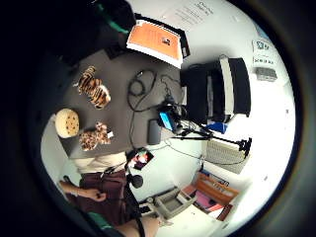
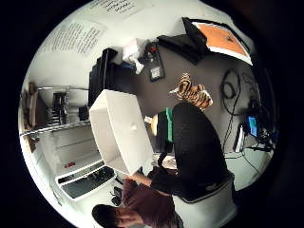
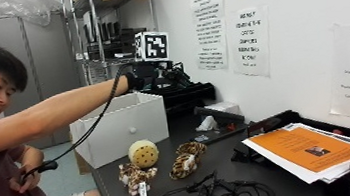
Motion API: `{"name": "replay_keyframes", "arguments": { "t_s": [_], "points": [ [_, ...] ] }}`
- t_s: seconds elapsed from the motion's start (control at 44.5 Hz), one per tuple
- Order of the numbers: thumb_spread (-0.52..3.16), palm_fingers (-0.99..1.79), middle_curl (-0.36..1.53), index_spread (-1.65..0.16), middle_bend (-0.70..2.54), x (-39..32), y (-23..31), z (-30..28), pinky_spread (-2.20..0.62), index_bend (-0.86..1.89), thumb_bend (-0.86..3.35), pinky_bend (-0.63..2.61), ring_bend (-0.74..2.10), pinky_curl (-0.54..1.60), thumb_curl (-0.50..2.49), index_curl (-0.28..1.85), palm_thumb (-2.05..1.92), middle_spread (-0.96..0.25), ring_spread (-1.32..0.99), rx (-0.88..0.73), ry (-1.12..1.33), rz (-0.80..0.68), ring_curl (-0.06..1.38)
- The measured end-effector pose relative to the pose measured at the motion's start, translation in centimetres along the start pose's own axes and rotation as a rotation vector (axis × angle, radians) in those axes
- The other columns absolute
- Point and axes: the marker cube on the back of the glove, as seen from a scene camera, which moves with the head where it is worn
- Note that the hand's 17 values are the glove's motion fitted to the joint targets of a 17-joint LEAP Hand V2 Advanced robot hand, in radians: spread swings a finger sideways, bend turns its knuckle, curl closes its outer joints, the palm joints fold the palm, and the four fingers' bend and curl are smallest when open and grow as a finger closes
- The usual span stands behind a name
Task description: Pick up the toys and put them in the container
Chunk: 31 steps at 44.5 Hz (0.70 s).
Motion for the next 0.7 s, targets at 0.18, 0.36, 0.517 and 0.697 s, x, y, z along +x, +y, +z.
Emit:
{"name": "replay_keyframes", "arguments": {
  "t_s": [0.18,0.36,0.517,0.697],
  "points": [
    [0.94,-0.03,0.09,-0.15,0.19,-0.6,-2.1,1.1,0.00,0.02,0.04,0.79,0.51,0.24,0.06,0.01,0.03,-0.05,-0.03,-0.014,-0.018,0.004,0.13],
    [1.21,-0.09,0.16,-0.18,0.22,-1.2,-3.5,3.2,0.01,0.05,0.02,0.87,0.59,0.28,0.12,0.03,0.00,-0.04,-0.03,-0.031,-0.003,0.007,0.17],
    [1.31,-0.13,0.21,-0.19,0.23,-1.8,-5.1,6.8,0.01,0.07,-0.01,0.89,0.62,0.30,0.15,0.05,-0.02,-0.02,-0.03,-0.045,0.017,0.024,0.19],
    [1.31,-0.21,0.23,-0.18,0.17,-2.4,-6.7,13.5,0.01,0.08,-0.05,0.91,0.55,0.31,0.17,0.08,-0.07,-0.02,-0.03,-0.164,0.037,-0.004,0.19]
  ]
}}
